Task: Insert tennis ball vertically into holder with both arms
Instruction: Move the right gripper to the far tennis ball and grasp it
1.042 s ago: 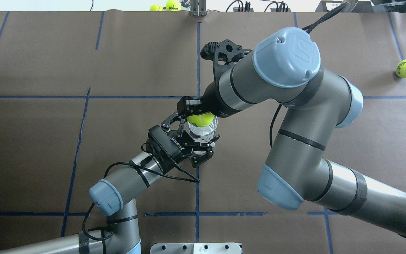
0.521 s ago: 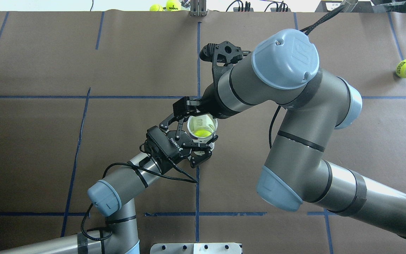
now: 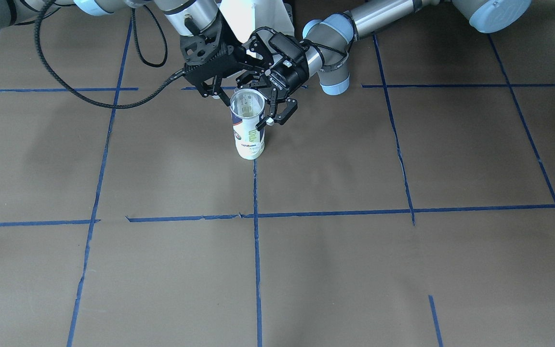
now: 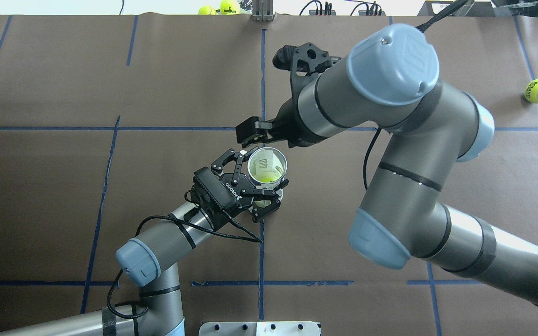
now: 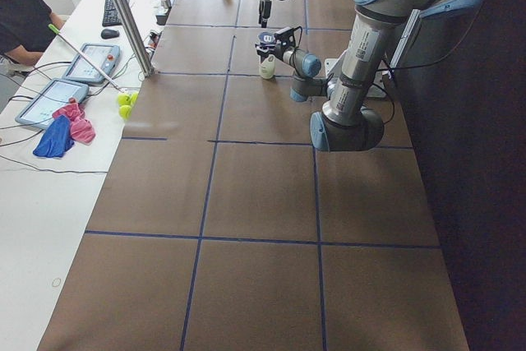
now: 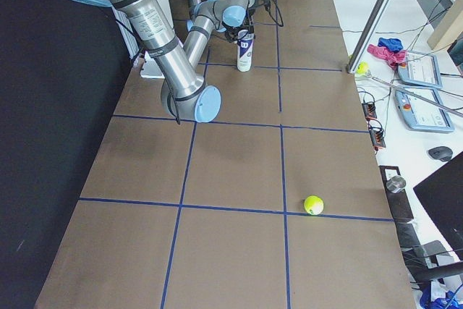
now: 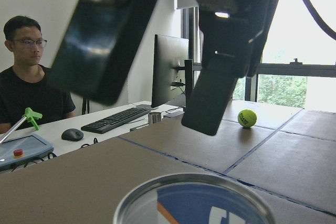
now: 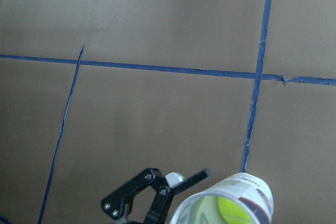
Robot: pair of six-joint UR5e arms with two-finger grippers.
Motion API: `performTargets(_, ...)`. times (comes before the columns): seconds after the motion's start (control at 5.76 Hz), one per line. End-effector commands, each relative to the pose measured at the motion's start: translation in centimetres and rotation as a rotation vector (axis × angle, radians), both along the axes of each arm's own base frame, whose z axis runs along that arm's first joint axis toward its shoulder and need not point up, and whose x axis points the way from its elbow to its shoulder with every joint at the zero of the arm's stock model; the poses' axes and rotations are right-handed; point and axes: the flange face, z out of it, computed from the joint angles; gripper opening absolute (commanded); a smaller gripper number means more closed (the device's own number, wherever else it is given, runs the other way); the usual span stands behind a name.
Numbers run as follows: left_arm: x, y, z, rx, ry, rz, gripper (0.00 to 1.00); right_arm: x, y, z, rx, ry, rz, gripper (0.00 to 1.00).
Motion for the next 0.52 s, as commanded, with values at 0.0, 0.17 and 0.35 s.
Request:
performTargets(0.0,-0.1,0.0,-0.1,0.001,0.005,0.000,0.97,8.6,-7.2,10.0,0.004,0.170,0.092,0.99)
performTargets(0.17,-0.3,0.0,0.0,0.005,0.020,-0.001,0.97,14.8,-11.3,18.7,0.105,0.341,0.067,0.99)
performTargets(0.35,-0.4,0.0,-0.1,0.005,0.021,-0.001,0.97,19.7,-16.6,25.5,0.103,0.461,0.065,0.99)
